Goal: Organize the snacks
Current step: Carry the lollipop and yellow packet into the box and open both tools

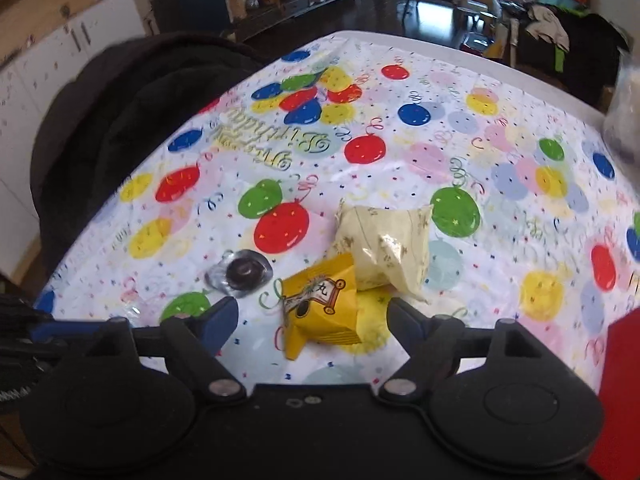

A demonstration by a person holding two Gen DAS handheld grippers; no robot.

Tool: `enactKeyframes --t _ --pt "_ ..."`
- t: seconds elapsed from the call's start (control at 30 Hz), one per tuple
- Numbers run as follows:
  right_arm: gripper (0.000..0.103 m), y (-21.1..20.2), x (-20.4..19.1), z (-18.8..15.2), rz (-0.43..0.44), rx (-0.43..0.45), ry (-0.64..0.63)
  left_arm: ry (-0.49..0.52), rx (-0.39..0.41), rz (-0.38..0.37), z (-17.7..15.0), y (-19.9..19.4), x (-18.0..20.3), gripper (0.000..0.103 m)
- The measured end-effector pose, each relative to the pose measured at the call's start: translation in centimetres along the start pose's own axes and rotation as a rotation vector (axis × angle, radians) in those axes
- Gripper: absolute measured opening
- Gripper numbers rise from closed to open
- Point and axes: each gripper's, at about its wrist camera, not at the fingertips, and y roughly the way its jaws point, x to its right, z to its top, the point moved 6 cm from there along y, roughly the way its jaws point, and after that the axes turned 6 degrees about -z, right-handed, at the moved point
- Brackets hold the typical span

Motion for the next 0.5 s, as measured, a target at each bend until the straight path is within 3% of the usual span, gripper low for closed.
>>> enactKeyframes --t 0.23,0.5 --pt "0.068 1.8 -1.0 0.0 -0.041 -0.059 -0.070 0.000 -0.004 -0.002 0.2 0.2 -0.5 0.012" --pt "0.052 2.3 -1.5 0.3 -0.042 -0.058 -0.090 -0.004 -0.011 -0.001 0.3 0.3 -1.0 0.012"
